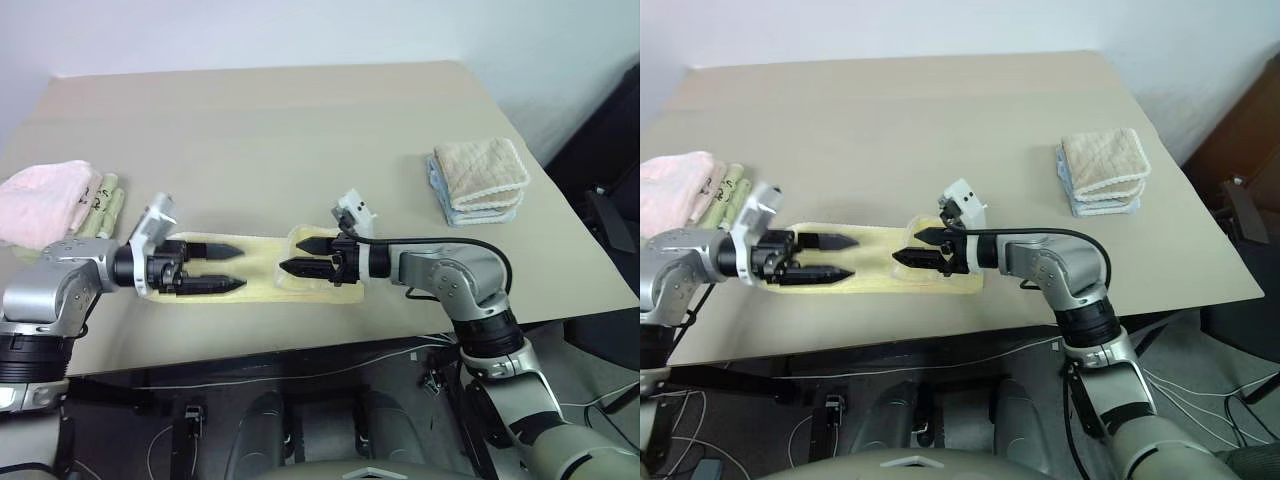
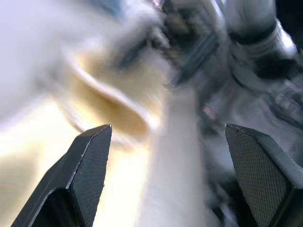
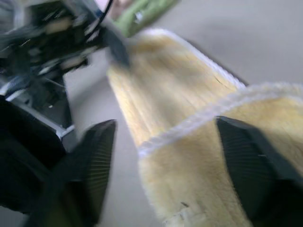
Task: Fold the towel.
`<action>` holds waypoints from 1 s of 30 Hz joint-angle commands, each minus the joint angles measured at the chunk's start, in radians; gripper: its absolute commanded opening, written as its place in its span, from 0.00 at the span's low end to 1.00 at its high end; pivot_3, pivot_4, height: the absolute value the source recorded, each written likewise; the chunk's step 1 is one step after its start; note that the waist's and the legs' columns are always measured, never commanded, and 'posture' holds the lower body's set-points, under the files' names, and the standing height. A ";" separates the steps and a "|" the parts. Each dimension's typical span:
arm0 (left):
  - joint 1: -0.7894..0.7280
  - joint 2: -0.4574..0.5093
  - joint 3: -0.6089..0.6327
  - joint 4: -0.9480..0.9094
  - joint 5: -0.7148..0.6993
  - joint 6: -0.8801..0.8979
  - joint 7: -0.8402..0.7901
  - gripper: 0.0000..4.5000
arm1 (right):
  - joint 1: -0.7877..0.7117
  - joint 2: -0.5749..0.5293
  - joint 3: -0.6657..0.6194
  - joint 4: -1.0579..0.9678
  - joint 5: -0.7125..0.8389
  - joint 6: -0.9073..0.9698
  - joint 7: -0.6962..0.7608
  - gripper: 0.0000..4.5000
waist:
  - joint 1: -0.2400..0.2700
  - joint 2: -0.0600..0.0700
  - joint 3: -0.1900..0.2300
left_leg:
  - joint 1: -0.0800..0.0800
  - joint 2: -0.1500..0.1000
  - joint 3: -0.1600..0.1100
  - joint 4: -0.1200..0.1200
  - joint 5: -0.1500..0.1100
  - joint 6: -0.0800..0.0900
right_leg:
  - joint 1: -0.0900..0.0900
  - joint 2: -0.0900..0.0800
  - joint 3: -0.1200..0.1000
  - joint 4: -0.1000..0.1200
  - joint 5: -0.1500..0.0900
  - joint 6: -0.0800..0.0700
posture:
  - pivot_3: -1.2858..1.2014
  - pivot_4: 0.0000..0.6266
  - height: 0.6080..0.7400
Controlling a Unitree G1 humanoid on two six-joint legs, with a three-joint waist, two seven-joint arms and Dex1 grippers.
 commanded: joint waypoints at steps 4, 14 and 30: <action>-0.032 -0.080 0.076 -0.115 -0.083 0.023 0.169 0.89 | 0.025 -0.029 -0.081 -0.141 0.088 -0.011 0.023 0.27 | -0.002 0.000 0.000 | 0.000 0.000 0.000 0.000 0.000 0.000 | 0.001 0.000 0.000 0.000 0.000 0.001 | 0.52 0.24 1.00; -0.072 -0.150 -0.053 -0.133 -0.098 0.002 0.114 0.20 | 0.081 -0.048 -0.179 -0.170 0.114 -0.021 -0.075 0.00 | -0.001 0.000 0.000 | 0.001 -0.002 0.001 0.000 0.000 0.000 | 0.001 0.001 0.000 0.000 0.001 0.002 | 0.52 0.24 1.00; -0.191 -0.307 -0.298 0.171 0.243 -0.342 0.127 0.00 | 0.166 0.083 -0.169 -0.079 -0.034 -0.247 -0.267 0.00 | 0.000 0.000 0.000 | 0.001 -0.002 0.001 0.000 0.000 0.000 | 0.002 0.002 0.000 0.000 0.001 0.001 | 0.52 0.24 1.00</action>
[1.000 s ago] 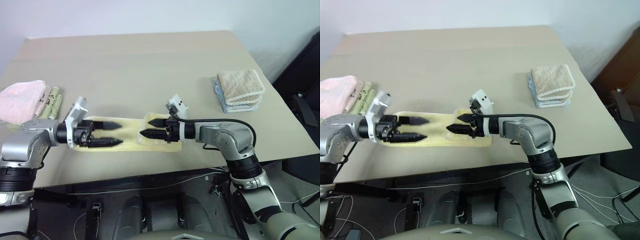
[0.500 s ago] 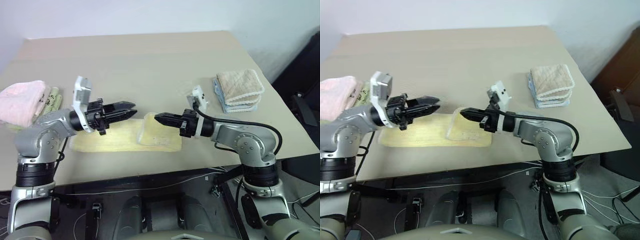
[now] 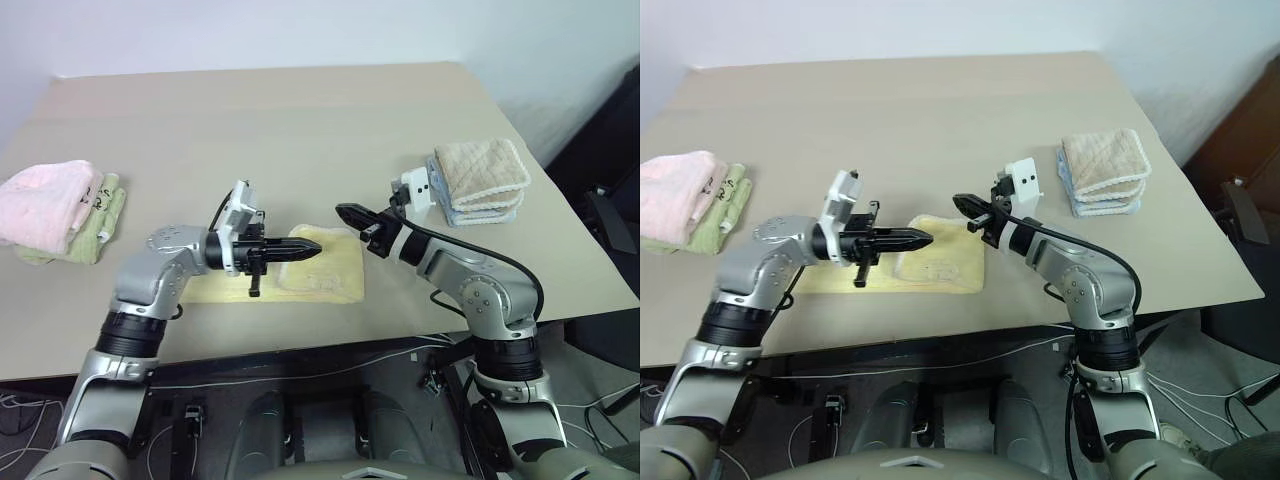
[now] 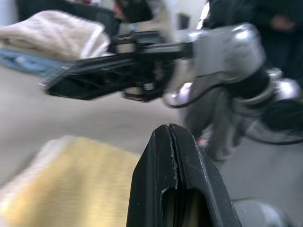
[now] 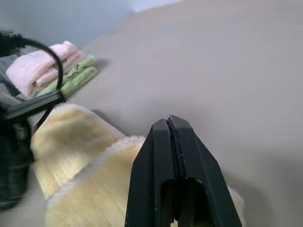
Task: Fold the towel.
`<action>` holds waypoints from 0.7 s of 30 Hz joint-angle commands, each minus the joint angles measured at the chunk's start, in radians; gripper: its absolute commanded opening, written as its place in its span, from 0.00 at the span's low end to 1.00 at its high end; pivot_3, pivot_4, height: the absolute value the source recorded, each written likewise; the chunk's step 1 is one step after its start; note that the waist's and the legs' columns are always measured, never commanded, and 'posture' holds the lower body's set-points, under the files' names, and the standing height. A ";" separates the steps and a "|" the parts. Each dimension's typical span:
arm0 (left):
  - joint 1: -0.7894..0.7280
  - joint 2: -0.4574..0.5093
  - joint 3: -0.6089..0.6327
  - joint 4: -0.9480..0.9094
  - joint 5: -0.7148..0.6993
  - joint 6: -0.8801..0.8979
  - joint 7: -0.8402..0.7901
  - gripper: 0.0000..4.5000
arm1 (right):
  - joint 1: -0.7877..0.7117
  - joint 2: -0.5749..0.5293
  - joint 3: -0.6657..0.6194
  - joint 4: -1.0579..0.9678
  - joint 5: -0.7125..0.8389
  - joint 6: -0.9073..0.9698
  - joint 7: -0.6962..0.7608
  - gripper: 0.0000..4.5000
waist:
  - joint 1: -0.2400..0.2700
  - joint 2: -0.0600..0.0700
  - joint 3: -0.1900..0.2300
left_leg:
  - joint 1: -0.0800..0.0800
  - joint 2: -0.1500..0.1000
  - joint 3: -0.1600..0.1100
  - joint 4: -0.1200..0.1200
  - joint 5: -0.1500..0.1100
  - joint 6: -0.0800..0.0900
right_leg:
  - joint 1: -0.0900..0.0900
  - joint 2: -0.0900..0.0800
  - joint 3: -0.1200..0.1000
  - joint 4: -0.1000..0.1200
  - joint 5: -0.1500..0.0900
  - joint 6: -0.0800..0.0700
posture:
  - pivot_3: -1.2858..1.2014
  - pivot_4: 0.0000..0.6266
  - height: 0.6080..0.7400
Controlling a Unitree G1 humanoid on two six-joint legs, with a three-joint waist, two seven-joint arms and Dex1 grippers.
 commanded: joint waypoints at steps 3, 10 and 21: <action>-0.010 -0.005 -0.037 0.113 0.143 -0.144 0.045 0.00 | 0.065 0.034 0.073 -0.011 -0.058 -0.086 -0.002 0.00 | -0.005 0.000 0.000 | 0.000 0.001 0.000 0.000 0.000 0.000 | 0.000 0.001 0.000 0.000 0.001 0.001 | 0.52 0.24 1.00; 0.135 0.040 -0.082 -0.015 0.163 -0.045 0.046 0.00 | 0.106 0.050 0.192 0.092 -0.185 -0.147 -0.018 0.00 | -0.008 0.000 0.000 | 0.000 0.002 0.000 0.000 0.000 0.000 | -0.001 0.001 0.001 0.000 0.000 0.000 | 0.52 0.24 1.00; 0.233 0.041 0.017 -0.151 0.086 0.067 0.165 0.00 | 0.095 0.008 0.248 0.211 -0.278 -0.236 0.073 0.00 | -0.007 0.001 -0.003 | 0.012 0.004 -0.001 0.000 -0.001 -0.002 | 0.011 0.000 0.001 -0.002 -0.001 -0.002 | 0.52 0.24 1.00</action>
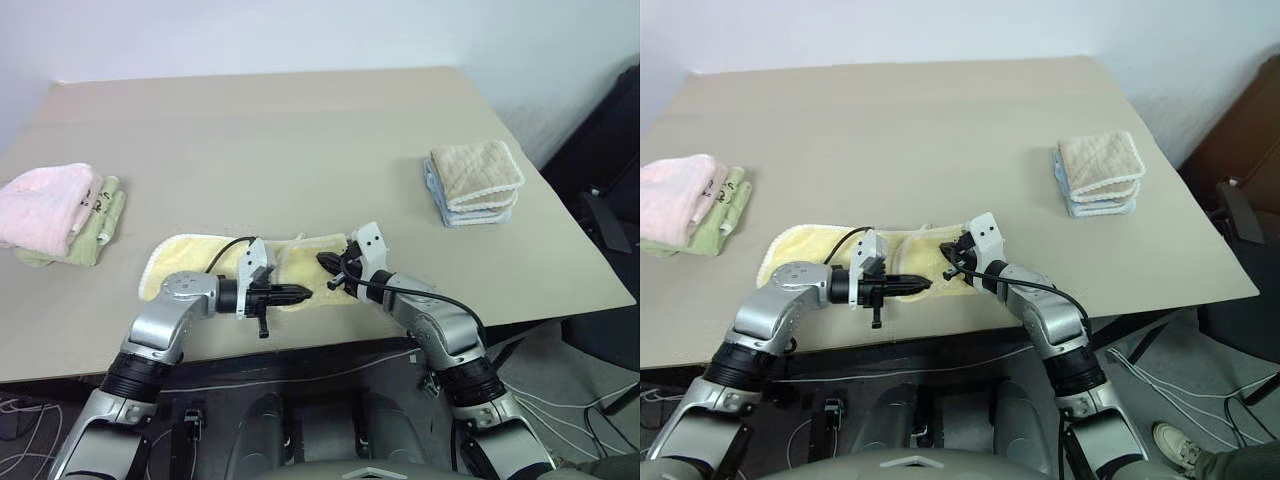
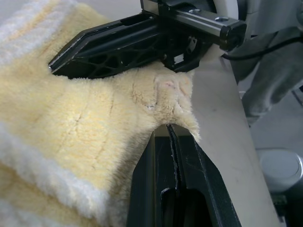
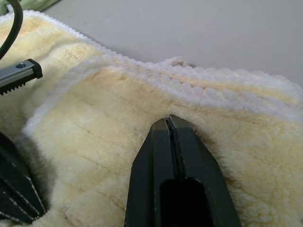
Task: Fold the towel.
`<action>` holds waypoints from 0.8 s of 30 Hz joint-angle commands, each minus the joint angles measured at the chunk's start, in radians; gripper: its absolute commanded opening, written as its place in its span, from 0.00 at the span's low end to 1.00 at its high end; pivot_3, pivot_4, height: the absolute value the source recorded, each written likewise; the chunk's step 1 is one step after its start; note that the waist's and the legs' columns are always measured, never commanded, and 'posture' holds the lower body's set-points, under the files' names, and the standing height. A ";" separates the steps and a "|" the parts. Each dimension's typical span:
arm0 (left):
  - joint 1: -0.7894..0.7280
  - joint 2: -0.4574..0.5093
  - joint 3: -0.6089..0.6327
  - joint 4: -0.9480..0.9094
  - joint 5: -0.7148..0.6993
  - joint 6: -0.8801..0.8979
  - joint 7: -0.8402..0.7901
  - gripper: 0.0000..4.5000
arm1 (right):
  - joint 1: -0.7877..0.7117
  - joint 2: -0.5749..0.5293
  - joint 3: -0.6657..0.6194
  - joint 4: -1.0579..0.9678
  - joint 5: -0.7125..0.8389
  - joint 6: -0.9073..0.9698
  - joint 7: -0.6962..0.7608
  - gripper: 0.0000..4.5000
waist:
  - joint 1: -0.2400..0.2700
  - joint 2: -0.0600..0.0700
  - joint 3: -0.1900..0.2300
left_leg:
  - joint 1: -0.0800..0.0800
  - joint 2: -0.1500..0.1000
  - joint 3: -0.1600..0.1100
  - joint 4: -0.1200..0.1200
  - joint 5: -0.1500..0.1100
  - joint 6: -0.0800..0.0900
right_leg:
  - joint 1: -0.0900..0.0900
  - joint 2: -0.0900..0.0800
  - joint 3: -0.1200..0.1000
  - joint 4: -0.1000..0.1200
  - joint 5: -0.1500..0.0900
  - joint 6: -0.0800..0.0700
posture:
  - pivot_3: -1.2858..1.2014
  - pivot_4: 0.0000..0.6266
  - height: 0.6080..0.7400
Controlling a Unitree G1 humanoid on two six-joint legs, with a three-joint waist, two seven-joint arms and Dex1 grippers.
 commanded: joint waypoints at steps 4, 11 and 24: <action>-0.048 0.051 0.184 -0.052 -0.175 0.132 0.003 0.00 | -0.028 -0.055 -0.057 -0.107 0.087 0.053 0.128 0.00 | 0.000 0.000 0.000 | 0.001 0.000 0.000 -0.002 -0.001 -0.002 | 0.000 -0.001 0.000 0.000 0.000 0.000 | 0.52 0.24 1.00; -0.101 0.134 0.401 -0.099 -0.343 0.312 0.104 0.28 | -0.070 -0.157 -0.121 -0.261 0.208 0.159 0.243 0.36 | 0.000 0.000 0.001 | -0.006 -0.002 0.000 -0.002 0.001 0.001 | -0.006 -0.003 0.000 0.000 0.000 0.000 | 0.52 0.24 1.00; 0.097 0.148 0.814 -0.457 -0.741 0.679 0.621 0.99 | -0.206 -0.219 -0.097 -0.193 0.184 0.137 0.319 1.00 | -0.001 0.000 0.001 | -0.006 -0.002 0.000 -0.003 0.000 0.001 | -0.007 -0.004 0.000 -0.001 0.000 0.000 | 0.52 0.24 1.00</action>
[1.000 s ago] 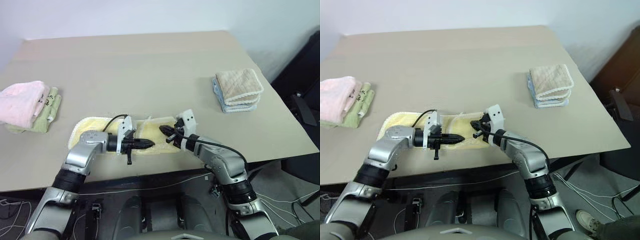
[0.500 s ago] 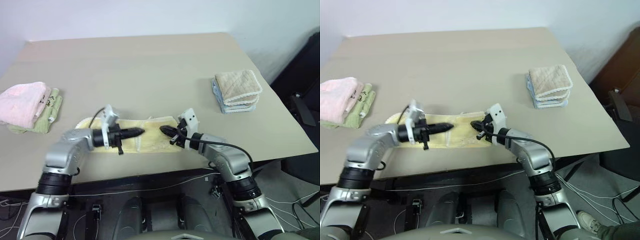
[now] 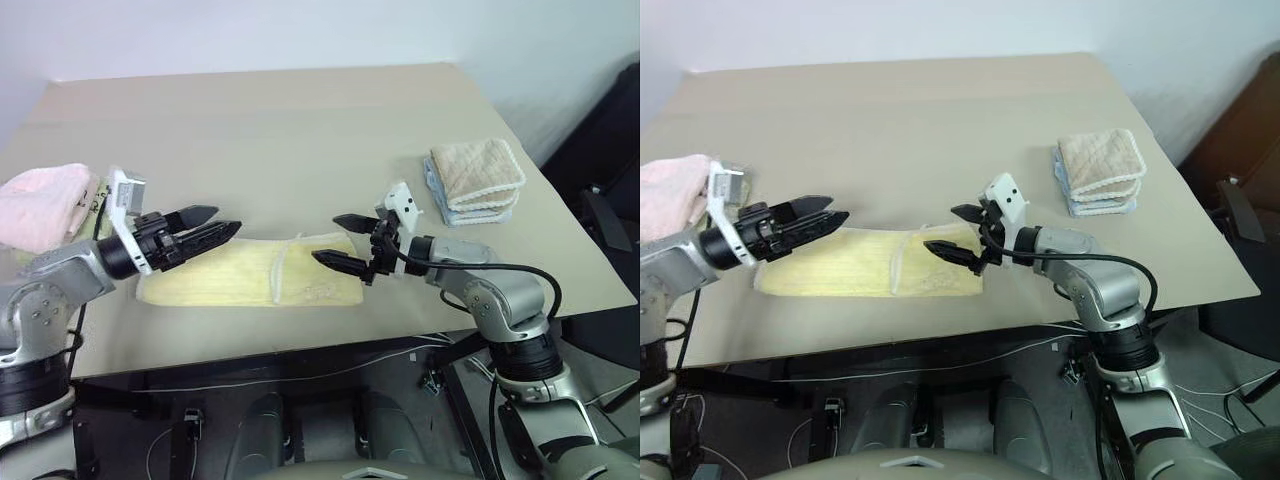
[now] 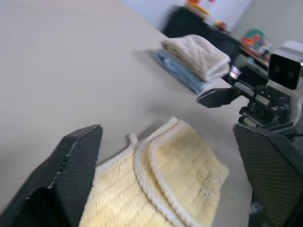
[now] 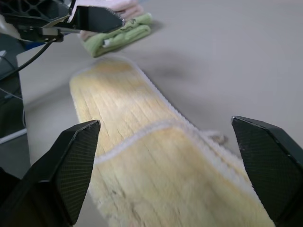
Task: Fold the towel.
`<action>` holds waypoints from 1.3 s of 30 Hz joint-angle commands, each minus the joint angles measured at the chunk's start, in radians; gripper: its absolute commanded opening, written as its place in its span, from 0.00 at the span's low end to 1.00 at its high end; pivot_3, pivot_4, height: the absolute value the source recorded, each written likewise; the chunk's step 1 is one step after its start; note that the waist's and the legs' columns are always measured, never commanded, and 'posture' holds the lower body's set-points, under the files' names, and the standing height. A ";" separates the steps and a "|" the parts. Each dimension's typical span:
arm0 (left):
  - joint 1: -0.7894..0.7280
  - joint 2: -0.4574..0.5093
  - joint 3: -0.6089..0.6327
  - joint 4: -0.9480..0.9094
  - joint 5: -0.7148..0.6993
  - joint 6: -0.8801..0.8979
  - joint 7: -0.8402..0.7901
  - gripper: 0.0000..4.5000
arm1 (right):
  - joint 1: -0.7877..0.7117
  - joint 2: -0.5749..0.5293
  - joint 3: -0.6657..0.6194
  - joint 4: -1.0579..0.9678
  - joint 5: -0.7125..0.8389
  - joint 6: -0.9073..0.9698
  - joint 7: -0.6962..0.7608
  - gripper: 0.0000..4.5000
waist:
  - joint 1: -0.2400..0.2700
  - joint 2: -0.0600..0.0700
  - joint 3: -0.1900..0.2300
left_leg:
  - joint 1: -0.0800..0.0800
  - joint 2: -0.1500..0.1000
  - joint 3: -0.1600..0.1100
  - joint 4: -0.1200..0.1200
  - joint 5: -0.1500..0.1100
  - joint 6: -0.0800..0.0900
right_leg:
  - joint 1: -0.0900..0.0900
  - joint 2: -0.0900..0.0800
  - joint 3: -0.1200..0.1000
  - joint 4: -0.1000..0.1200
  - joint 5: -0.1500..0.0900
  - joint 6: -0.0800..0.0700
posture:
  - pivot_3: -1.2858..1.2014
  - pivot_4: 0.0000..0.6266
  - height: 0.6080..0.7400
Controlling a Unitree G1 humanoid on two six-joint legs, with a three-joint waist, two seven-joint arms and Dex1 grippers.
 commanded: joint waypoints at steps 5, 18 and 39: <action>0.256 -0.061 0.331 -0.259 -0.233 0.106 0.455 0.99 | -0.086 -0.014 0.025 0.082 -0.022 -0.060 0.095 1.00 | -0.003 0.000 0.000 | 0.000 0.000 0.000 0.000 -0.001 -0.002 | 0.000 -0.002 0.000 0.000 0.000 0.000 | 0.52 0.24 1.00; 0.792 0.036 0.389 -0.240 -0.938 -0.094 0.901 0.99 | -0.155 -0.011 0.080 0.209 -0.081 -0.135 0.214 1.00 | 0.000 0.001 0.000 | 0.000 -0.003 0.001 -0.016 -0.001 -0.005 | -0.008 -0.009 0.001 -0.010 0.001 -0.004 | 0.52 0.24 1.00; 0.578 0.106 0.138 0.075 -0.855 -0.176 0.897 0.99 | -0.113 -0.180 0.027 0.067 -0.029 -0.082 0.346 1.00 | -0.003 0.001 -0.001 | -0.001 -0.004 0.007 -0.030 0.001 -0.009 | -0.009 -0.008 0.001 -0.019 -0.001 -0.008 | 0.52 0.24 1.00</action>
